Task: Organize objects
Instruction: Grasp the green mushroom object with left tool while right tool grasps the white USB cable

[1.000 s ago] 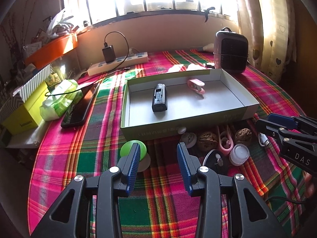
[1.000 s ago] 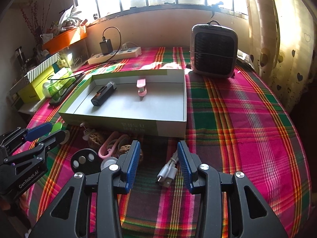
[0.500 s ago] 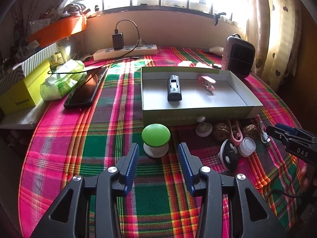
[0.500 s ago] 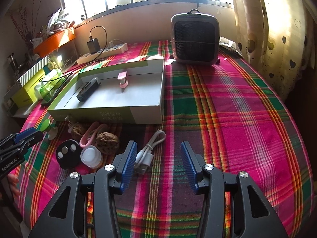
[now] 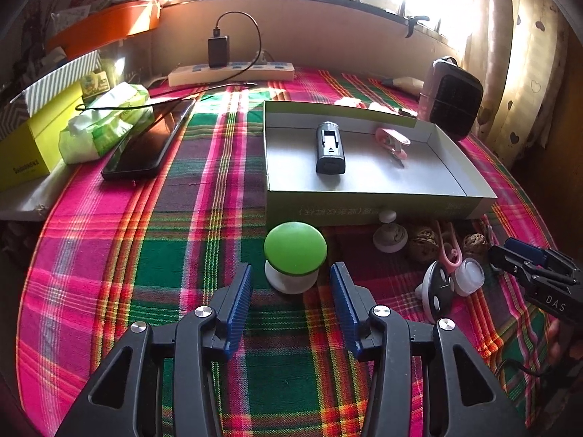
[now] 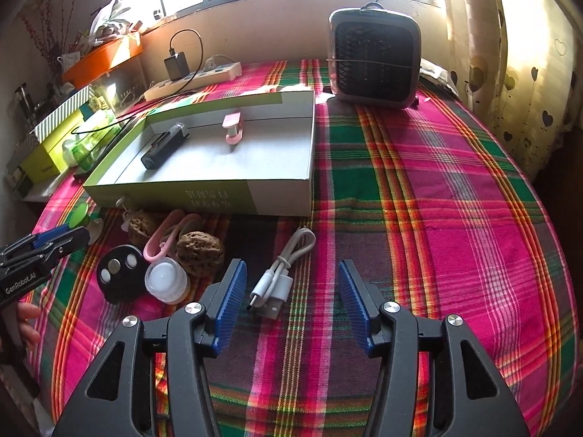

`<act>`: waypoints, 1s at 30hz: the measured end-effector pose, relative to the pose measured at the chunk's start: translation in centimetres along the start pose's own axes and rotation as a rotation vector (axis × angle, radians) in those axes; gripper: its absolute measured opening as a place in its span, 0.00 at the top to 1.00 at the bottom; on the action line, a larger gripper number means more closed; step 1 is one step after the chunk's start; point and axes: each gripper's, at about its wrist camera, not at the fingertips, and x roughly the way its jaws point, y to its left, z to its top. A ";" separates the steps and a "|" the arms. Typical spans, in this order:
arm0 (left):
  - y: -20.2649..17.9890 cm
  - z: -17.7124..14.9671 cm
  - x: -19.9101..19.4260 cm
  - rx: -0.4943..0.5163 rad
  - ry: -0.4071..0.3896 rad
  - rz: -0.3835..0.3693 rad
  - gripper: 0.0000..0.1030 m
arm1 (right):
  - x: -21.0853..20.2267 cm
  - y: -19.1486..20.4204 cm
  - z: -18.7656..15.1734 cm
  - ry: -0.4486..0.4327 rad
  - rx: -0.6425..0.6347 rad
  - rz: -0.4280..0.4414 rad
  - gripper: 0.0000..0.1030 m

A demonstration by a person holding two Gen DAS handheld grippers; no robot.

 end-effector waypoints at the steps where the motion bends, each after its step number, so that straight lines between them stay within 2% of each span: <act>1: -0.1 0.1 0.1 0.002 -0.003 0.005 0.59 | 0.1 0.1 0.0 0.006 -0.005 0.001 0.48; 12: -0.2 1.0 1.5 0.003 0.016 0.034 0.59 | 0.7 1.1 0.3 0.022 -0.060 -0.060 0.48; 23: -0.3 1.3 1.8 0.001 0.014 0.045 0.59 | 0.8 1.0 0.4 0.021 -0.052 -0.072 0.48; 26: -0.2 1.3 1.7 0.001 0.015 0.045 0.59 | 0.7 1.0 0.3 0.018 -0.054 -0.068 0.54; 30: -0.2 1.3 1.7 0.000 0.015 0.038 0.70 | 0.6 1.0 0.2 0.014 -0.056 -0.057 0.61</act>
